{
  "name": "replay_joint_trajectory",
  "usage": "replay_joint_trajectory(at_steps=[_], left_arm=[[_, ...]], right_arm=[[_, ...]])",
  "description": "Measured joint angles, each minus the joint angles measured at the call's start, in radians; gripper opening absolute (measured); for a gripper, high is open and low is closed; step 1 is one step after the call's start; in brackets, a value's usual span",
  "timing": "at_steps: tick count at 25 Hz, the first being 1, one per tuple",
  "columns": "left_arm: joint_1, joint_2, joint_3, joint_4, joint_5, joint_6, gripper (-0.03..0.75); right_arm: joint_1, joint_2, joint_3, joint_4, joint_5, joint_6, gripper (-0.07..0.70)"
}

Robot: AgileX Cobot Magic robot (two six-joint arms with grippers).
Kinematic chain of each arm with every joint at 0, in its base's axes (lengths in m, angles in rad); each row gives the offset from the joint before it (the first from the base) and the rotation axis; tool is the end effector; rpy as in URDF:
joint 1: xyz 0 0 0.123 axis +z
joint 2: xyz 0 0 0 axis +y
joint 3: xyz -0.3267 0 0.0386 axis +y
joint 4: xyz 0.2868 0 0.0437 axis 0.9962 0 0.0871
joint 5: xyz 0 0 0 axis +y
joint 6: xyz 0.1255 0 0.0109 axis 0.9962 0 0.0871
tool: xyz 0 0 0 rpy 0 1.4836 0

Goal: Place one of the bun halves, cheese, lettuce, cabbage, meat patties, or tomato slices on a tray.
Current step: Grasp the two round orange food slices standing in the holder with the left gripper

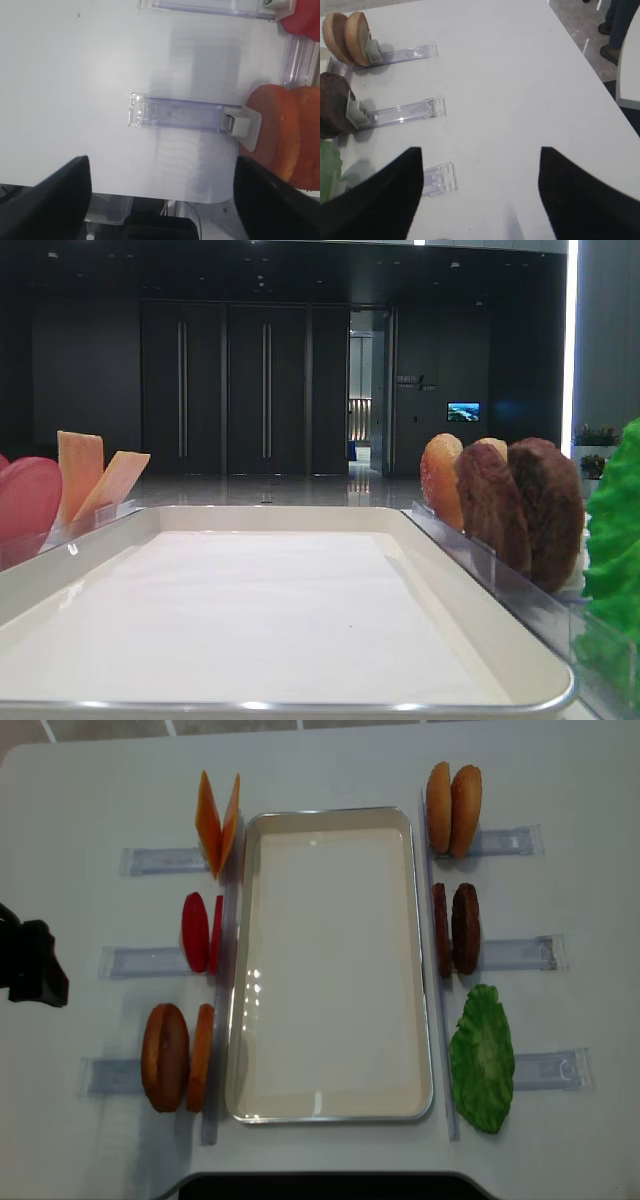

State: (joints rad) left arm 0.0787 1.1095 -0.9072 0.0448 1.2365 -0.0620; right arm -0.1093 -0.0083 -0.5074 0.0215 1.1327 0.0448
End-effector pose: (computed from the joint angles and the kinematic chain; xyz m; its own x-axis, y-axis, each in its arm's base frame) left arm 0.2052 0.0215 0.2951 -0.9677 -0.1237 -0.2195 -0.1336 0.9905 0.0309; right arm 0.0098 0.0014 0.2746 -0.4966 0.1087 -0.8612 0.1193 0.9913 0.0563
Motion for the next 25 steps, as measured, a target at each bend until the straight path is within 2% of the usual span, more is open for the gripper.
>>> replay_joint_trajectory(at_steps=[5,9,15,20,25], left_arm=[[-0.010,0.000,0.000,-0.006,0.000,-0.024,0.692],[-0.068,0.000,0.000,-0.006,0.000,-0.086,0.692],[-0.232,0.003,0.000,-0.009,0.000,-0.248,0.692],[-0.405,0.033,0.000,-0.010,0.000,-0.377,0.692],[-0.569,0.083,0.000,-0.012,-0.046,-0.500,0.692]], right_arm=[[0.000,0.000,0.000,0.000,0.000,0.000,0.469],[0.000,0.000,0.000,0.000,0.000,0.000,0.469],[0.000,0.000,0.000,0.000,0.000,0.000,0.469],[0.000,0.000,0.000,0.000,0.000,0.000,0.469],[0.000,0.000,0.000,0.000,0.000,0.000,0.469]])
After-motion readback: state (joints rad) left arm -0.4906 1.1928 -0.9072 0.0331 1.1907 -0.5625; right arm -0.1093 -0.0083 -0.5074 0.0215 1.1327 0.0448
